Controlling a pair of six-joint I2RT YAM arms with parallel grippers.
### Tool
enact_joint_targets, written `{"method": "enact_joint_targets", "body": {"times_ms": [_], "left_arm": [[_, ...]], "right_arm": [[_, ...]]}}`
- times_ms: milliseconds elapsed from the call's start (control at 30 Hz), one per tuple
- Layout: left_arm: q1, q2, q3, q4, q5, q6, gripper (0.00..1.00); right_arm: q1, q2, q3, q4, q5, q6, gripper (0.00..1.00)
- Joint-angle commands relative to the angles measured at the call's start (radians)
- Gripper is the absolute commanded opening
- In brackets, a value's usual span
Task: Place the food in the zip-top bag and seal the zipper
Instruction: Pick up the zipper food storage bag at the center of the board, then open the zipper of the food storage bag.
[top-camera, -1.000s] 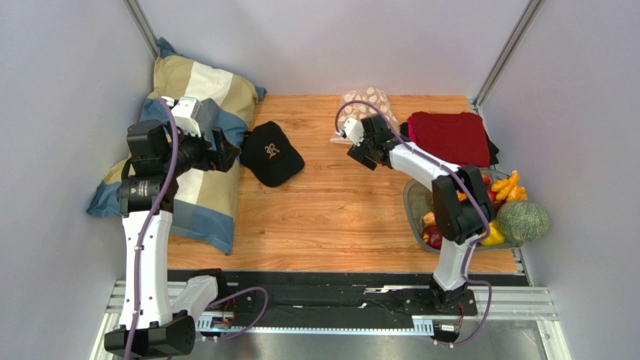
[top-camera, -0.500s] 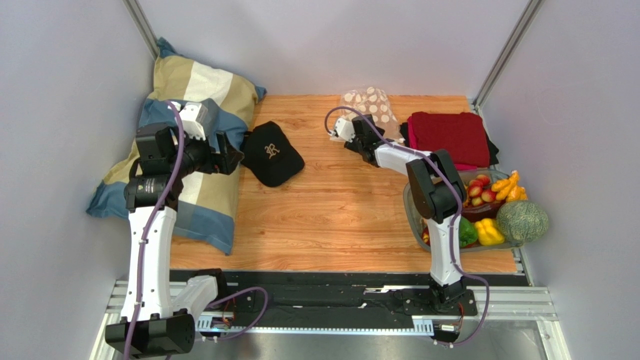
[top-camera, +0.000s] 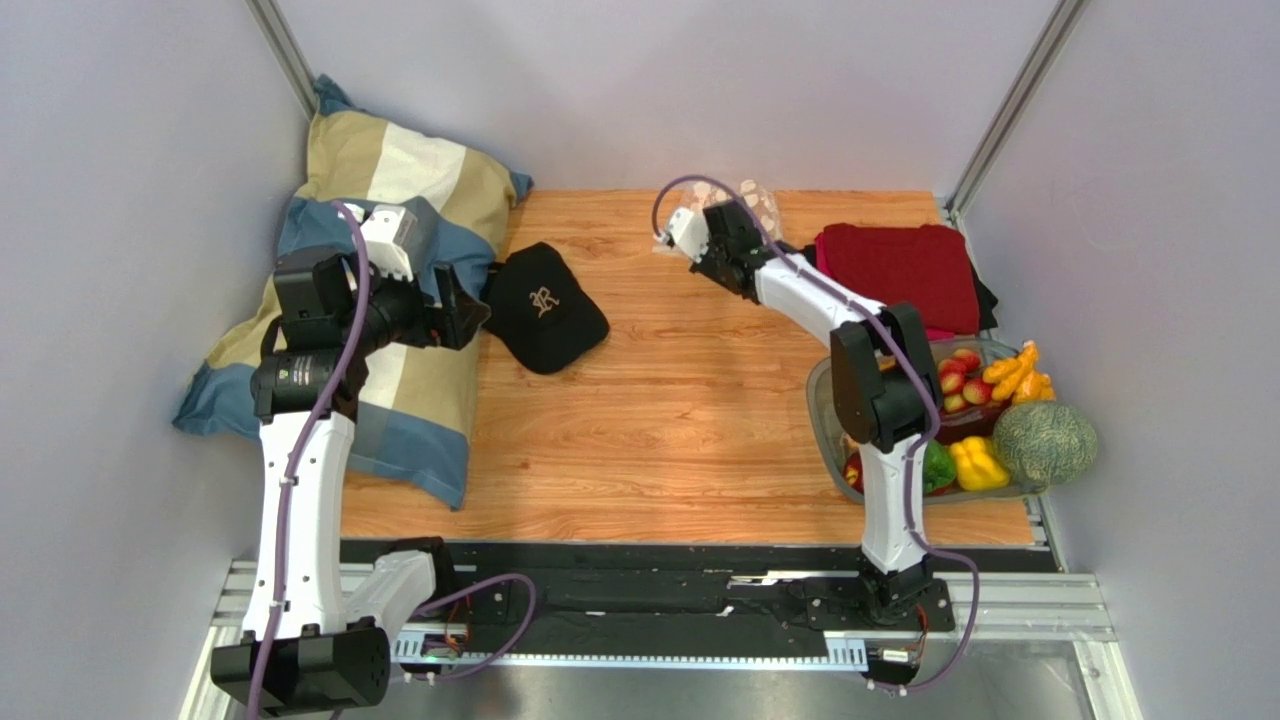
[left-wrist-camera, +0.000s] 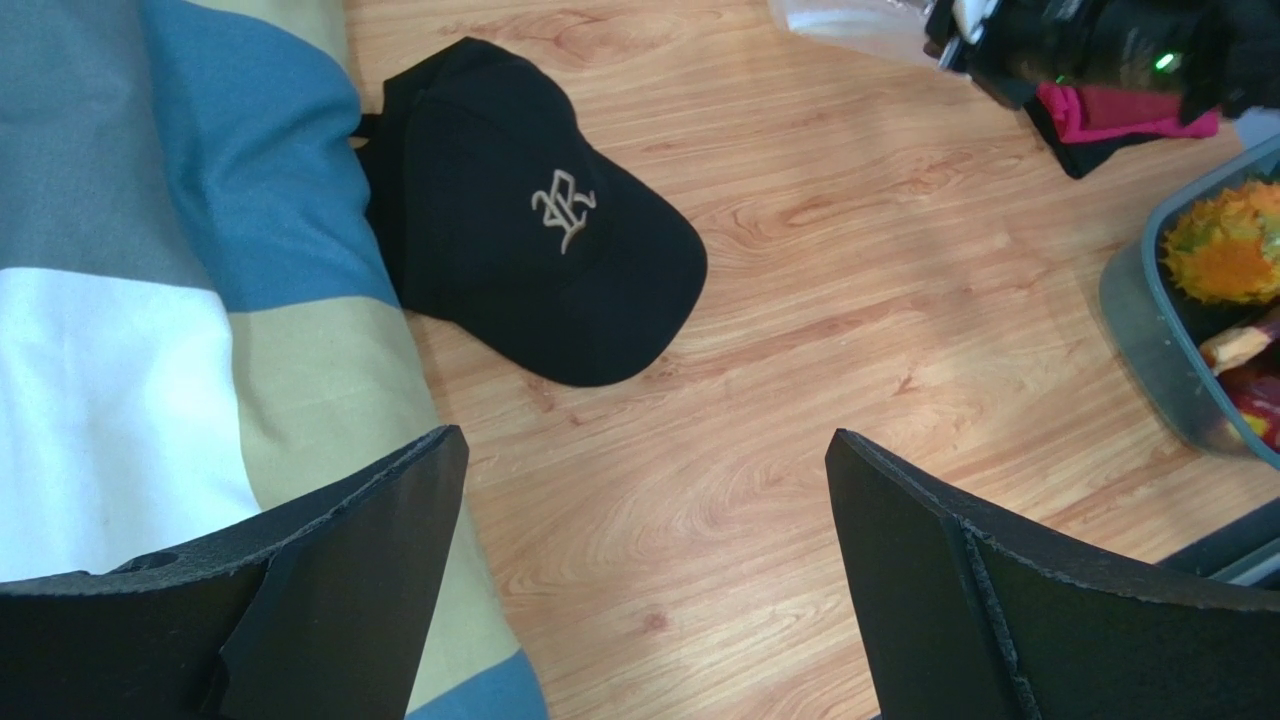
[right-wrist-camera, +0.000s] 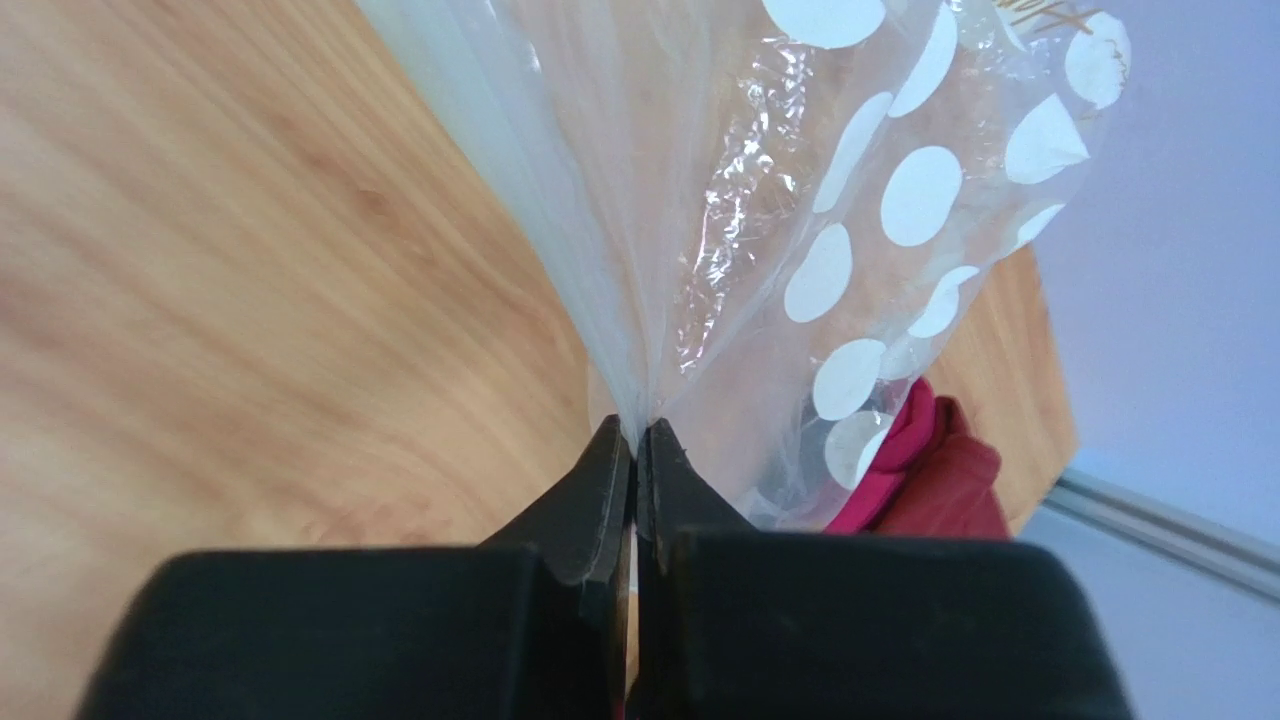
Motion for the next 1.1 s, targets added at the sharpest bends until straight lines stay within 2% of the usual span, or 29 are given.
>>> {"method": "enact_joint_targets", "body": {"times_ms": [0,67,167,267,333,433,500,633,733,867,1067], "left_arm": [[-0.004,0.015,-0.003,0.052,0.068,-0.036,0.99],[-0.012,0.037,0.0,0.074,0.081,-0.061,0.99],[-0.052,0.07,0.014,0.111,0.076,-0.079,0.98],[-0.108,0.103,0.021,0.163,0.05,-0.104,0.96],[-0.199,0.123,0.022,0.201,0.026,-0.121,0.94],[-0.292,0.159,0.012,0.266,-0.02,-0.17,0.9],[-0.35,0.195,0.026,0.293,-0.037,-0.191,0.87],[-0.461,0.265,0.077,0.296,-0.06,-0.198,0.83],[-0.545,0.33,0.103,0.303,-0.069,-0.22,0.85],[-0.651,0.364,0.097,0.322,-0.118,-0.277,0.85],[-0.748,0.428,0.091,0.333,-0.163,-0.322,0.74]], "right_arm": [[-0.008,-0.165,0.244,-0.342,-0.195,0.284,0.0],[-0.016,-0.179,0.335,-0.467,-0.31,0.402,0.0],[-0.028,-0.202,0.384,-0.56,-0.446,0.562,0.0],[-0.051,-0.237,0.374,-0.572,-0.586,0.73,0.0],[-0.069,-0.251,0.355,-0.571,-0.696,0.831,0.0],[-0.092,-0.286,0.276,-0.504,-0.849,1.019,0.0],[-0.092,-0.308,0.217,-0.457,-0.897,1.139,0.0],[-0.091,-0.383,0.011,-0.269,-1.026,1.323,0.0],[-0.091,-0.429,-0.076,-0.155,-1.04,1.453,0.0],[-0.091,-0.481,-0.169,-0.109,-0.99,1.535,0.0],[-0.077,-0.506,-0.209,-0.135,-0.916,1.613,0.0]]}}
